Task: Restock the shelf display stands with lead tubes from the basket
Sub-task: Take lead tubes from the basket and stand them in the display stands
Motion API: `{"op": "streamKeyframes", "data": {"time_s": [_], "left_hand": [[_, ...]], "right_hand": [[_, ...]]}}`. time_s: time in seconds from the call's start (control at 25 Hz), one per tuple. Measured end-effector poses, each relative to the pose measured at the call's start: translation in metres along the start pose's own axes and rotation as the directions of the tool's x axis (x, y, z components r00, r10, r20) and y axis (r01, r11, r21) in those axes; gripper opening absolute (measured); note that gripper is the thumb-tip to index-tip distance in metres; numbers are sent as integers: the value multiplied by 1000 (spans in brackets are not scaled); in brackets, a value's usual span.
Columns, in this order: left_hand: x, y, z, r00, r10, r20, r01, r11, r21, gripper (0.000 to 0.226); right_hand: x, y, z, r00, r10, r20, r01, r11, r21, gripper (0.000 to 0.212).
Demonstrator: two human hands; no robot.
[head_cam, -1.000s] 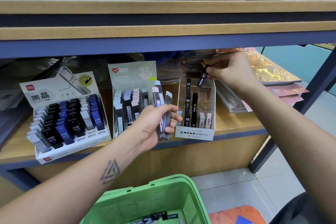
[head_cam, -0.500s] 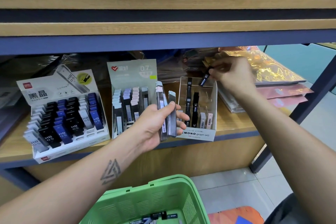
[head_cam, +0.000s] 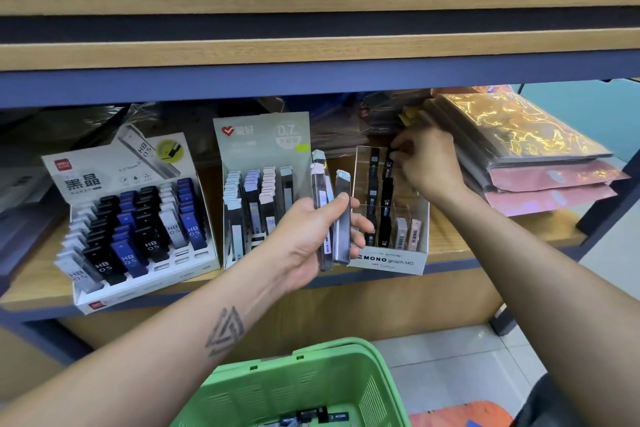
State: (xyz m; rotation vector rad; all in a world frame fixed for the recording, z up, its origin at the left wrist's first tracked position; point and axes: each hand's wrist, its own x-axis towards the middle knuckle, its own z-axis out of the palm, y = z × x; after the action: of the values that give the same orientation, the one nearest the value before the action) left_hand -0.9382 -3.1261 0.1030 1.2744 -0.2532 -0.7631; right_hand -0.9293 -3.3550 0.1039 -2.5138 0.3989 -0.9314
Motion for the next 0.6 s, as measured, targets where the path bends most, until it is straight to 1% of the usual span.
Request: {"op": "streamKeyframes", "data": {"time_s": [0.08,0.24,0.36,0.4,0.44,0.48,0.52,0.56,0.6], "left_hand": [[0,0,-1,1000,-8,4,8,1000,-4,39],[-1,1,-2,1000,-24,14,24,999,-20,38],[-3,1,-4,998,-37,44,40,997,-62,38],[-3,2,-5,998,-39,54,43,997,-70,37],[-4,2,-5,997,-40,60,44,997,-70,37],[-6,2,-6,997,-39,64,43,997,-62,37],[-7,1,-6,997,-37,64,41,998,-51,37],[-9,1,-6,998,-35,60,38,998,-41,37],[-10,0,-6,998,-34,56,36,999,-35,38]], "right_hand": [[-1,1,5,1000,-6,2,6,1000,-27,17],[-7,-2,8,998,-66,13,67,992,-105,24],[-7,-12,-3,998,-64,-21,60,987,-147,27],[-8,-19,-7,999,-45,-27,43,995,-86,26],[-11,-28,-13,1000,-1,6,1,999,51,23],[-16,-38,-18,993,55,104,-78,969,236,19],[-23,-47,-23,962,93,256,-192,896,399,17],[-30,-55,-27,910,90,404,-296,822,486,18],[-37,-59,-28,865,62,498,-352,783,514,19]]}}
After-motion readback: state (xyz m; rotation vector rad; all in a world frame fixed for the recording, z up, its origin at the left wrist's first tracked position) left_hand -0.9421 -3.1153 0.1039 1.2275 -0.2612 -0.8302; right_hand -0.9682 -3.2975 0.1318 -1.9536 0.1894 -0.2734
